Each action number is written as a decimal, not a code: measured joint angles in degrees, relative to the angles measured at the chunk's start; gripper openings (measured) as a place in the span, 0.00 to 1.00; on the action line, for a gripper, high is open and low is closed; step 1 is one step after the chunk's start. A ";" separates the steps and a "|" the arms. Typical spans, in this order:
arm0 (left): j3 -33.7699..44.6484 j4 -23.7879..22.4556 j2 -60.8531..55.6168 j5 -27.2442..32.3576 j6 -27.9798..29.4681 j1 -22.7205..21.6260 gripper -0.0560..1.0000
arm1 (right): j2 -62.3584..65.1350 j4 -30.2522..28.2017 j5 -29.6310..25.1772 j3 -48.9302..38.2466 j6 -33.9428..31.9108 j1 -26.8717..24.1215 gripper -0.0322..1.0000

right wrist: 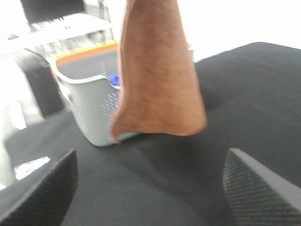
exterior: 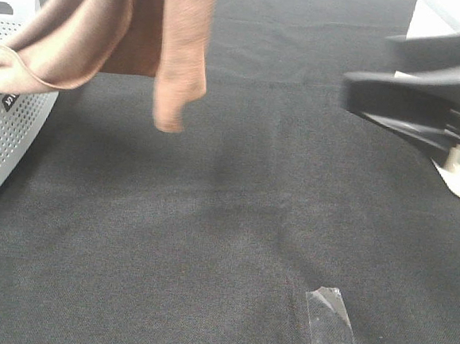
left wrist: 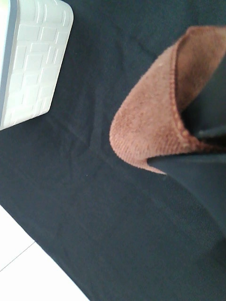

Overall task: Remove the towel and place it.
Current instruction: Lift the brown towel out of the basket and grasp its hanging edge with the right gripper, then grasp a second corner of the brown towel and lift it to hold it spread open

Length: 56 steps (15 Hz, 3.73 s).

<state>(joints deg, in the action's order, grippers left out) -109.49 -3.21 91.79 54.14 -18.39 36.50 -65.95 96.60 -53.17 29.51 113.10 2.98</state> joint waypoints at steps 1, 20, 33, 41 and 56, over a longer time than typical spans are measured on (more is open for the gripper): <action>0.00 0.52 0.23 0.00 0.00 0.00 0.05 | -3.90 1.43 -1.43 0.86 1.03 0.00 0.78; 0.00 11.52 5.16 -7.73 0.06 0.00 0.05 | -30.02 2.86 3.95 19.19 -3.15 15.30 0.75; 0.00 11.69 5.16 -5.33 0.06 0.00 0.05 | -27.90 -3.15 13.52 19.71 -23.32 15.30 0.03; 0.00 10.94 5.16 -5.44 -0.17 0.00 0.05 | -21.77 -72.36 -4.87 50.25 -83.82 15.30 0.03; 0.00 -15.47 6.47 -34.38 -0.23 -4.30 0.05 | -34.55 -100.32 -0.06 99.47 -88.92 15.30 0.03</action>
<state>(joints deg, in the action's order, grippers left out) -109.49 -18.68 98.26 19.77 -18.62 32.20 -100.50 -3.72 -53.23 128.97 24.18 18.28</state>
